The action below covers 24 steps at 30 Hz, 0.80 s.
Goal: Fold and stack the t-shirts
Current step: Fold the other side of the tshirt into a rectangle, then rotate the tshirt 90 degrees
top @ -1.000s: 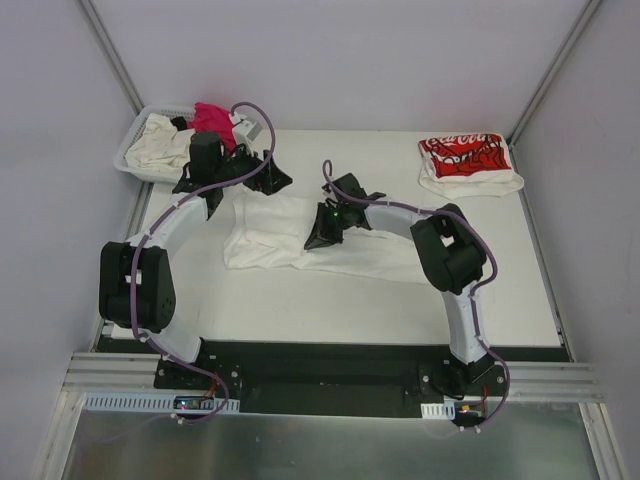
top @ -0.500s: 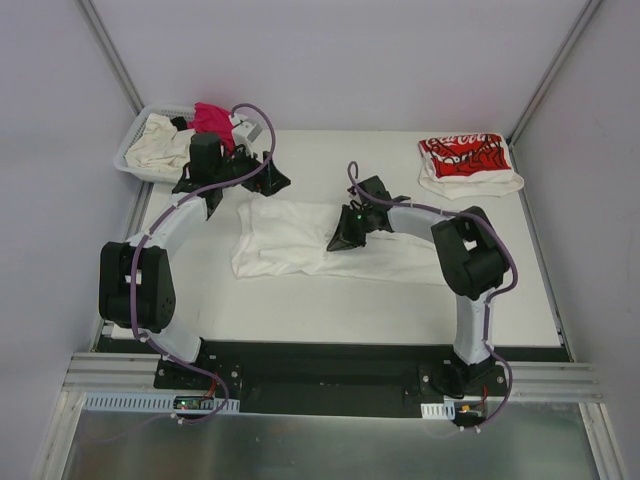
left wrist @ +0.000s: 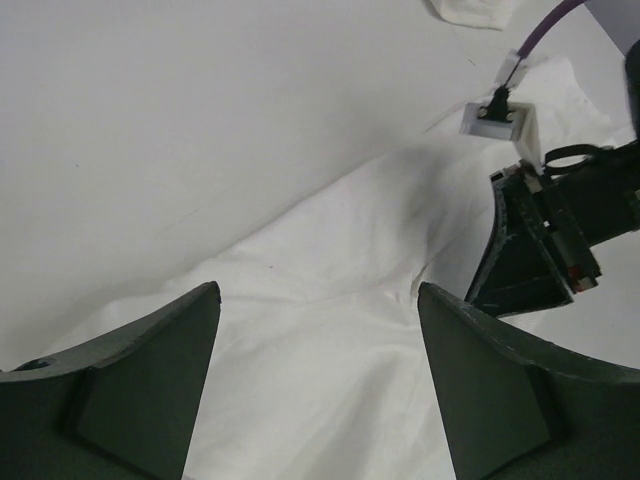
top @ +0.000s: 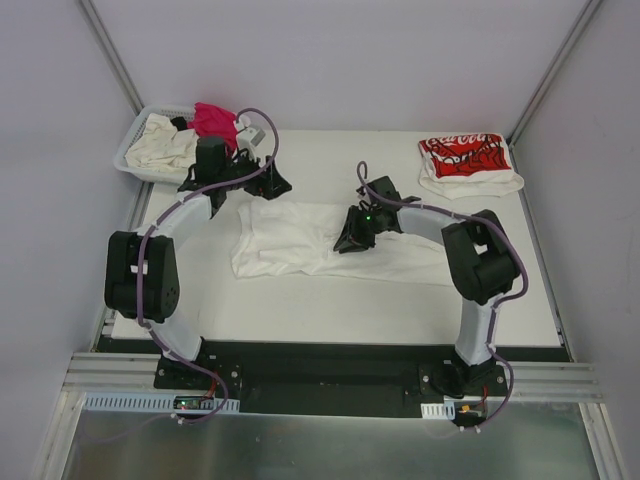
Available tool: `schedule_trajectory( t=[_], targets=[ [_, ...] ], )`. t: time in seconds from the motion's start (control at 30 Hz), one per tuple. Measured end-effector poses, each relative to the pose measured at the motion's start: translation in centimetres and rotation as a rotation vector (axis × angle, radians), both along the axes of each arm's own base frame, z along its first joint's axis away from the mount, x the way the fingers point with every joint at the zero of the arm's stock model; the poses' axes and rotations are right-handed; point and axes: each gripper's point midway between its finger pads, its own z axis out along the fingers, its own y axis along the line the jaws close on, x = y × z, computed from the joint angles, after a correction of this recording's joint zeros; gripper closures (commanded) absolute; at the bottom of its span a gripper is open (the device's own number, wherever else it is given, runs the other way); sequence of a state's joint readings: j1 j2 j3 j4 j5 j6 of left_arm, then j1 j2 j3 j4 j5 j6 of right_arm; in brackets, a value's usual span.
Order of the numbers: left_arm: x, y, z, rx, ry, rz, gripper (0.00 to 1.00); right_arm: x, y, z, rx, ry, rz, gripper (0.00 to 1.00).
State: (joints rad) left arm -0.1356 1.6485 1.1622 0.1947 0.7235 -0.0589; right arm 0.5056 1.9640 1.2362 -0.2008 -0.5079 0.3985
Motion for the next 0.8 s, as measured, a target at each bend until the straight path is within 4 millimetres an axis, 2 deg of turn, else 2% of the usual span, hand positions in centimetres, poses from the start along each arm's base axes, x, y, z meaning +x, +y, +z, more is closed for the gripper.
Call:
schedule_trajectory(
  t=[0.17, 0.2, 0.3, 0.43, 0.53, 0.67, 0.8],
  targets=[
    [0.4, -0.1, -3.6, 0.005, 0.094, 0.003, 0.24, 0.8, -2.5, 2.3, -0.003, -0.052, -0.052, 0.86],
    [0.3, -0.2, -4.3, -0.004, 0.127, 0.005, 0.24, 1.1, -3.0, 3.1, -0.001, -0.076, -0.067, 0.92],
    [-0.1, -0.4, -5.5, -0.033, 0.188, 0.021, 0.25, 1.9, -3.7, 4.9, 0.008, -0.131, -0.092, 0.99],
    [-1.1, -0.4, -7.3, -0.081, 0.271, 0.067, 0.25, 2.7, -4.0, 5.8, 0.021, -0.157, -0.116, 0.99],
    [-2.3, 0.0, -9.1, -0.119, 0.361, 0.163, 0.26, 3.6, -4.4, 6.0, 0.023, -0.173, -0.144, 0.98],
    [-4.6, 0.9, -11.2, -0.179, 0.481, 0.330, 0.27, 6.0, -5.1, 7.5, 0.032, -0.233, -0.194, 0.97],
    [-6.1, 1.5, -11.8, -0.216, 0.527, 0.459, 0.27, 8.3, -6.1, 9.1, 0.051, -0.297, -0.238, 0.96]
  ],
)
